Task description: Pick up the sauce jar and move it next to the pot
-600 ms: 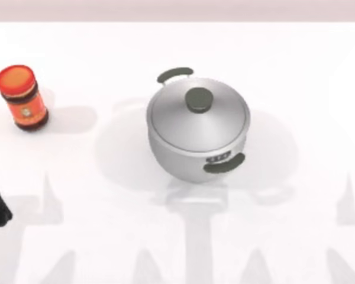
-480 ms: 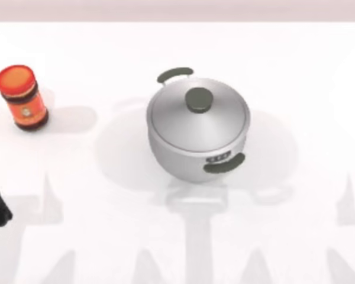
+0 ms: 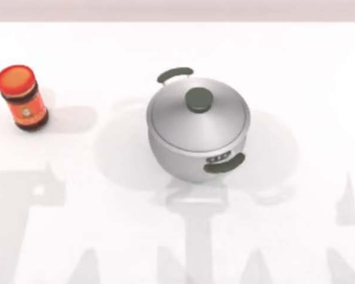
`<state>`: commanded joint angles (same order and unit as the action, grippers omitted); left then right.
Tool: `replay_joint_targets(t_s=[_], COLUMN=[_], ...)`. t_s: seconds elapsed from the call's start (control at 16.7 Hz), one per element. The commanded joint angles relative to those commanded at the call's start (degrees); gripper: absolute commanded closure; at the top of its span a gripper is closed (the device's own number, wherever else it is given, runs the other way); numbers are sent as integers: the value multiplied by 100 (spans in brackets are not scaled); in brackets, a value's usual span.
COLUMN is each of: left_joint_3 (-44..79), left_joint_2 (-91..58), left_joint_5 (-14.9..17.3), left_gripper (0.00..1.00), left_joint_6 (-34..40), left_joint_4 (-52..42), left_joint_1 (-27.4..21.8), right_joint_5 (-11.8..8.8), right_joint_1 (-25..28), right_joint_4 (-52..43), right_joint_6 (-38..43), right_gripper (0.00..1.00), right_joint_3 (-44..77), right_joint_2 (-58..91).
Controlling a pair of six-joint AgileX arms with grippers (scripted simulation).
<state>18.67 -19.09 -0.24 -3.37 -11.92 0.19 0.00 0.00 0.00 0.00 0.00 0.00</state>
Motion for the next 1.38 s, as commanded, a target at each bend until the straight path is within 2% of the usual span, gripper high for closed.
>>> replay_joint_targets(t_s=[0.3,0.96,1.2,1.38], left_joint_3=[2376,8528,10286,11166], left_joint_2=[-2524,-8862,-10640,-11531], left_joint_5=[41,77,74,75], left_gripper=[0,0,0,0], left_joint_6=[-518,-1809,-2150,-2315], left_joint_4=[-1611,-5627,-6677,-7157], left_joint_1=[-43,-59,-51,-52], right_joint_5=[0,0,0,0], right_joint_1=[0,0,0,0], right_joint_4=[0,0,0,0], right_joint_6=[0,0,0,0], right_gripper=[0,0,0,0], right_joint_3=[0,0,0,0], right_joint_2=[0,0,0,0])
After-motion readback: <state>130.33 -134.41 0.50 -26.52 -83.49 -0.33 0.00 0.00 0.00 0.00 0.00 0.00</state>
